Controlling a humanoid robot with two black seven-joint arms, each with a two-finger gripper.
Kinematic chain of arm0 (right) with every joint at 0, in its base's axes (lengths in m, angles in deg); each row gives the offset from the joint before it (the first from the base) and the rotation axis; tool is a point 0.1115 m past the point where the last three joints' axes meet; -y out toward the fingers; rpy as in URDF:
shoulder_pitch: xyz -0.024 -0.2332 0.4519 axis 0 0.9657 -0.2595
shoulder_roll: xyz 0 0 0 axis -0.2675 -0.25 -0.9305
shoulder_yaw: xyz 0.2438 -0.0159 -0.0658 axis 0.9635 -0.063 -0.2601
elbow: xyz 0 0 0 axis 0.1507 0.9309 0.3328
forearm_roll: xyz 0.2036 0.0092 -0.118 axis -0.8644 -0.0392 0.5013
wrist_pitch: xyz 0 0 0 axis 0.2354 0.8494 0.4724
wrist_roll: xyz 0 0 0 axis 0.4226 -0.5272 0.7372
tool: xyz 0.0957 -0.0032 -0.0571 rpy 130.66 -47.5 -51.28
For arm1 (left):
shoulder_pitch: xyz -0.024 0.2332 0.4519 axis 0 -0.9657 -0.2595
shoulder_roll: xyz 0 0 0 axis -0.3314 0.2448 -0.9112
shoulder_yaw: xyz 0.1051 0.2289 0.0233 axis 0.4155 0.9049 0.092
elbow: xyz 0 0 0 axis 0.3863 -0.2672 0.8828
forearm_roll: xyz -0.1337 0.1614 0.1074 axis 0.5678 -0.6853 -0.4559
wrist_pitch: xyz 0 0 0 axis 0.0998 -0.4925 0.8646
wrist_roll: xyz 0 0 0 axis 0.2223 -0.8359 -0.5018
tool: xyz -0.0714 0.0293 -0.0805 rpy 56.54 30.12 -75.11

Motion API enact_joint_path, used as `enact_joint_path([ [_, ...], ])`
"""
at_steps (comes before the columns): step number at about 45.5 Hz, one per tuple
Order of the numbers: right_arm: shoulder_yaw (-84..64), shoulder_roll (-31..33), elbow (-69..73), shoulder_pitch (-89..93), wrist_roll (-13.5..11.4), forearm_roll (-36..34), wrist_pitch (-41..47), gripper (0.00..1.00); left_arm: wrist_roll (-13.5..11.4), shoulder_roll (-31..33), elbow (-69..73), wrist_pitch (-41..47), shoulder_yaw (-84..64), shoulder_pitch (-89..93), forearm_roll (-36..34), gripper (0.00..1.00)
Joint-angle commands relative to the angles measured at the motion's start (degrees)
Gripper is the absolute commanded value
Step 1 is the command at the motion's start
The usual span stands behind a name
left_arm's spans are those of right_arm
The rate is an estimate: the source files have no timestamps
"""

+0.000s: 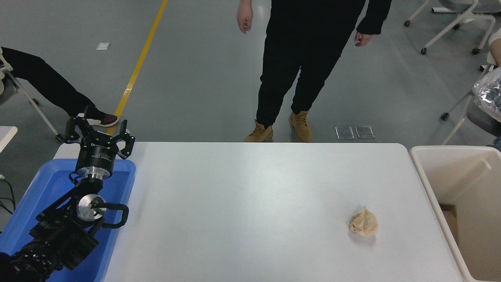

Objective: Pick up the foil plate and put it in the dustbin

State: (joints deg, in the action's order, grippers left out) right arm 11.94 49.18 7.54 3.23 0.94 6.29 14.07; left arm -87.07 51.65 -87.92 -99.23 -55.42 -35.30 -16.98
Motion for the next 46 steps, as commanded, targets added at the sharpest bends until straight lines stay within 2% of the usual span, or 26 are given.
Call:
enact_joint_path([
  [1, 8.6, -3.4, -5.0, 17.8, 0.0, -5.4, -11.8, 0.00, 0.0, 0.0, 0.0, 0.0, 0.0, 0.0, 0.0, 0.99],
  [13, 16.7, -9.2, -7.3, 30.0, 0.0, -5.5, -19.8, 0.00, 0.0, 0.0, 0.0, 0.0, 0.0, 0.0, 0.0, 0.99],
  [25, 19.7, -14.9, -12.4, 36.3, 0.1, -6.9, -20.3, 0.00, 0.0, 0.0, -0.1, 0.0, 0.0, 0.0, 0.0, 0.99],
  [37, 19.6, -15.2, -12.5, 37.1, 0.0, -7.1, -20.3, 0.00, 0.0, 0.0, -0.1, 0.0, 0.0, 0.0, 0.0, 0.99],
  [40, 19.6, -15.4, -12.5, 37.1, -0.2, -7.1, -20.3, 0.38, 0.0, 0.0, 0.0, 0.0, 0.0, 0.0, 0.0, 0.99],
  [41, 19.6, -15.5, -12.5, 37.1, -0.2, -7.1, -20.3, 0.46, 0.0, 0.0, -0.1, 0.0, 0.0, 0.0, 0.0, 0.99],
  [46, 19.0, -15.5, -12.4, 37.2, -0.2, -7.1, -20.2, 0.71, 0.0, 0.0, 0.0, 0.0, 0.0, 0.0, 0.0, 0.99],
])
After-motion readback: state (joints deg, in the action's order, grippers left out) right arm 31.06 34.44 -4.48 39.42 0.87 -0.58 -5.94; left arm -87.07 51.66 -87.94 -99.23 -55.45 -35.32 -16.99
